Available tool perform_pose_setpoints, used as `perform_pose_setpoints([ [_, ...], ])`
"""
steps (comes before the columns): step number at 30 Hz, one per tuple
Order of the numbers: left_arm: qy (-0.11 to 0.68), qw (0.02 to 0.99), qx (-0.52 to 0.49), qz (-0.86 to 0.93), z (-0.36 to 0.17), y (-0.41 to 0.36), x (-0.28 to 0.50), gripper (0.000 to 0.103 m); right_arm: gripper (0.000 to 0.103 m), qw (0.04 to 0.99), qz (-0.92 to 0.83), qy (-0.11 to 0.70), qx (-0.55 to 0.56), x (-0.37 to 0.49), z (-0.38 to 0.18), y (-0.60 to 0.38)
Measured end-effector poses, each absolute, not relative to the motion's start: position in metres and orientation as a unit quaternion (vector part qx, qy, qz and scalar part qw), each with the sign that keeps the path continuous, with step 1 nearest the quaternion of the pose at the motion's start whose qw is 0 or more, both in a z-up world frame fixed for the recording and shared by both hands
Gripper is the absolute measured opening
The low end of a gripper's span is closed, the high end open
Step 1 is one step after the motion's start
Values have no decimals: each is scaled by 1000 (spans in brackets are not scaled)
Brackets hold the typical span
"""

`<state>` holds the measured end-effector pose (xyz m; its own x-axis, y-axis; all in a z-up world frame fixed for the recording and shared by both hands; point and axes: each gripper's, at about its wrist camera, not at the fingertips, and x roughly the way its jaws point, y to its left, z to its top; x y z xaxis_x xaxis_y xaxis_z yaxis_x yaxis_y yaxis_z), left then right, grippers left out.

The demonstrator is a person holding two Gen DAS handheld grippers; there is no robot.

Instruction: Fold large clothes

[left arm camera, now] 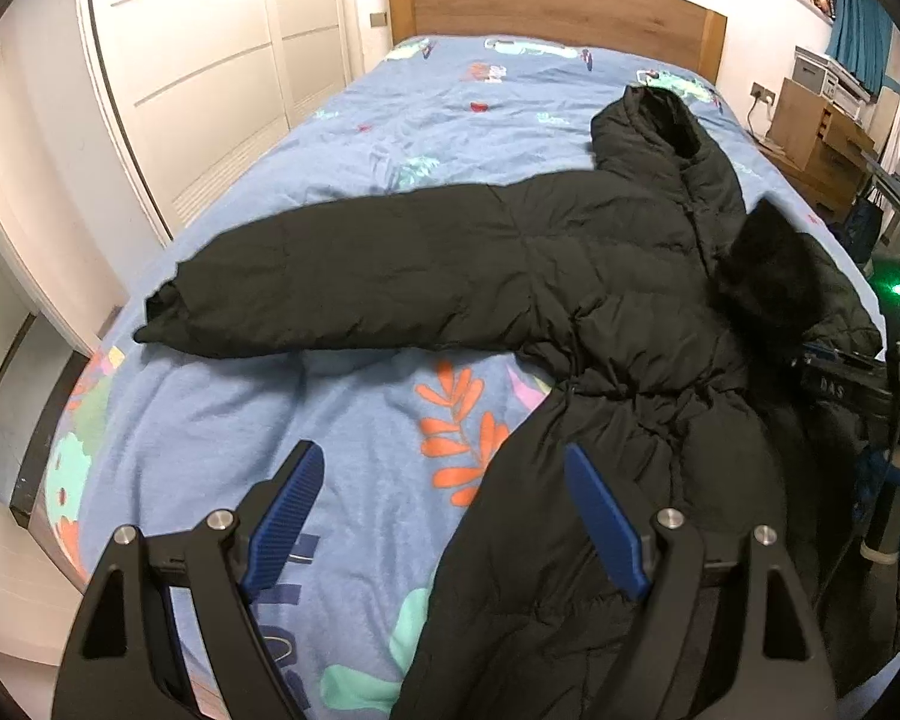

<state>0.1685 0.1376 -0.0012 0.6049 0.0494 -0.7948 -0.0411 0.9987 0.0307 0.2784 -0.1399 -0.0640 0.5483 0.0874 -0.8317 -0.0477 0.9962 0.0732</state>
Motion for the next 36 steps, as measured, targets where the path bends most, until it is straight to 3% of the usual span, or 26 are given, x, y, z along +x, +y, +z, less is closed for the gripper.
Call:
perform_pose_setpoints([
  [1, 440, 898, 5, 25, 3, 136, 165, 82, 61, 880, 51, 472, 20, 273, -59, -137],
  [8, 419, 908, 18, 12, 32, 108, 143, 82, 60, 893, 100, 439, 5, 232, -23, -119],
  [17, 427, 903, 53, -2, 36, 33, 157, 82, 60, 916, 40, 399, 17, 194, 13, -211],
  [26, 428, 902, 60, 0, 21, -43, 241, 82, 61, 930, -16, 368, 21, 230, 26, -296],
  [36, 433, 899, 68, 3, -26, -97, 344, 82, 61, 924, 0, 382, 25, 320, -16, -316],
])
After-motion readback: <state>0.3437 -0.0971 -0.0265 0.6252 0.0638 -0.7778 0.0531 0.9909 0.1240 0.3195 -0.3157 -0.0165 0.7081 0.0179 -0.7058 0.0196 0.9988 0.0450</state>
